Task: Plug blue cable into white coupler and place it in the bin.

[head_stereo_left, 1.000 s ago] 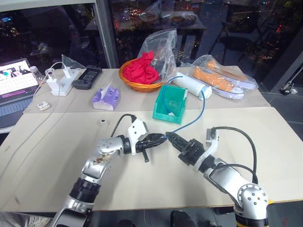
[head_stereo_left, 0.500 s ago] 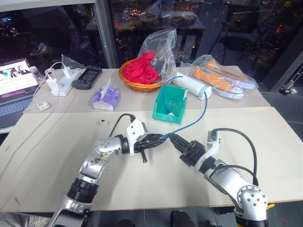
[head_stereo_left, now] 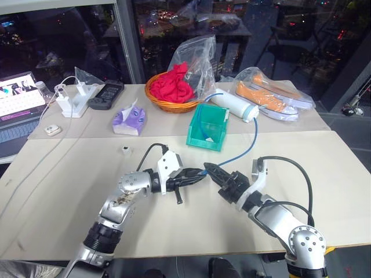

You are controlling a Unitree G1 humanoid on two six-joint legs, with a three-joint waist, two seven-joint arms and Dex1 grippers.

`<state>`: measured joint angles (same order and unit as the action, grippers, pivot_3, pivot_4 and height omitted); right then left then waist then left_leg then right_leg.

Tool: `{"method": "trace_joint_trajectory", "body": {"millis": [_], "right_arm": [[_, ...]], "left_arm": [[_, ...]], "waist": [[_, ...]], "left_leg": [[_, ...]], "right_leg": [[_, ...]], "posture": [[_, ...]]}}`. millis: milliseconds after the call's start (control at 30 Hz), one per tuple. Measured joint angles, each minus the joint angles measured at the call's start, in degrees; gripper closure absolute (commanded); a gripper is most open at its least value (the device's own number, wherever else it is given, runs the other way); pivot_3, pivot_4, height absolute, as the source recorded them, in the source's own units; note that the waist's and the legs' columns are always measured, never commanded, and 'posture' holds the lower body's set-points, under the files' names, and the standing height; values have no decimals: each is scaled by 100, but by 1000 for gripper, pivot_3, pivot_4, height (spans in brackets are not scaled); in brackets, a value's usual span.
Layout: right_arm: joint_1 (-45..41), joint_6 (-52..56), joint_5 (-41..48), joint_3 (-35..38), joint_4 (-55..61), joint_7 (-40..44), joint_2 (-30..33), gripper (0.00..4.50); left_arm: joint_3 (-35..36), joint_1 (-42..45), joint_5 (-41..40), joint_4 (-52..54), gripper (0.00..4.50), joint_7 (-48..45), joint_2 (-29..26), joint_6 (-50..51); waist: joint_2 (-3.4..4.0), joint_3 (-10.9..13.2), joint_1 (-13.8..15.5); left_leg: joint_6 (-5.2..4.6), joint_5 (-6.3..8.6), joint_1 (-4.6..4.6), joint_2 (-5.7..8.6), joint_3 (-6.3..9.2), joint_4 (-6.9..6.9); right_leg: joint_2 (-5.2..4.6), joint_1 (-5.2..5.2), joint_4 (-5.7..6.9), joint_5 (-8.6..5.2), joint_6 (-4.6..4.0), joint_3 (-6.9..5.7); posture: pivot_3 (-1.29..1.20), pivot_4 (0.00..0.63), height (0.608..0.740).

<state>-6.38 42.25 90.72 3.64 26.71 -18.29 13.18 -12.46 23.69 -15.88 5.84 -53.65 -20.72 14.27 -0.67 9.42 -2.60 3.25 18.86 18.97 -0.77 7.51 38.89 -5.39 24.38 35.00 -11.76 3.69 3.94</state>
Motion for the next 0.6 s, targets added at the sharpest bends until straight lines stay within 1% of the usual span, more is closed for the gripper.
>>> {"method": "trace_joint_trajectory", "body": {"millis": [67,100,167,200,233,267,600], "right_arm": [[0,-4,6,-20,-1,-28,-9,2785],[0,-4,10,-40,-1,-44,-11,2945],[0,-4,11,-58,-2,-48,-11,3626],[-1,-4,14,-60,-1,-48,-11,4065],[-12,-5,29,-65,-3,-54,-10,4336],[-13,-6,31,-64,-4,-56,-9,4429],[-14,-40,44,-69,-16,-60,-11,4429]], "left_arm": [[0,0,1,0,4383,0,0,-25],[0,1,1,-4,4383,0,2,-27],[0,4,1,-6,4383,0,7,-30],[0,7,3,-7,4383,0,8,-31],[-1,9,7,-21,4383,0,10,-35],[-3,10,9,-26,4383,0,10,-40],[-5,50,12,-91,4383,-5,20,-73]], "waist": [[0,0,0],[0,0,0],[0,0,0],[0,0,0],[0,0,0],[0,0,0],[0,0,0]], "left_leg": [[0,0,0,0,0,0],[0,0,0,0,0,0],[0,0,0,0,0,0],[0,0,0,0,0,0],[0,0,0,0,0,0],[0,0,0,0,0,0],[0,0,0,0,0,0]], "right_leg": [[0,0,0,0,0,0],[0,0,0,0,0,0],[0,0,0,0,0,0],[0,0,0,0,0,0],[0,0,0,0,0,0],[0,0,0,0,0,0],[0,0,0,0,0,0]], "posture": [[0,150,723],[0,150,723],[0,150,723],[0,150,723],[0,150,723],[0,150,723],[0,150,723]]}}
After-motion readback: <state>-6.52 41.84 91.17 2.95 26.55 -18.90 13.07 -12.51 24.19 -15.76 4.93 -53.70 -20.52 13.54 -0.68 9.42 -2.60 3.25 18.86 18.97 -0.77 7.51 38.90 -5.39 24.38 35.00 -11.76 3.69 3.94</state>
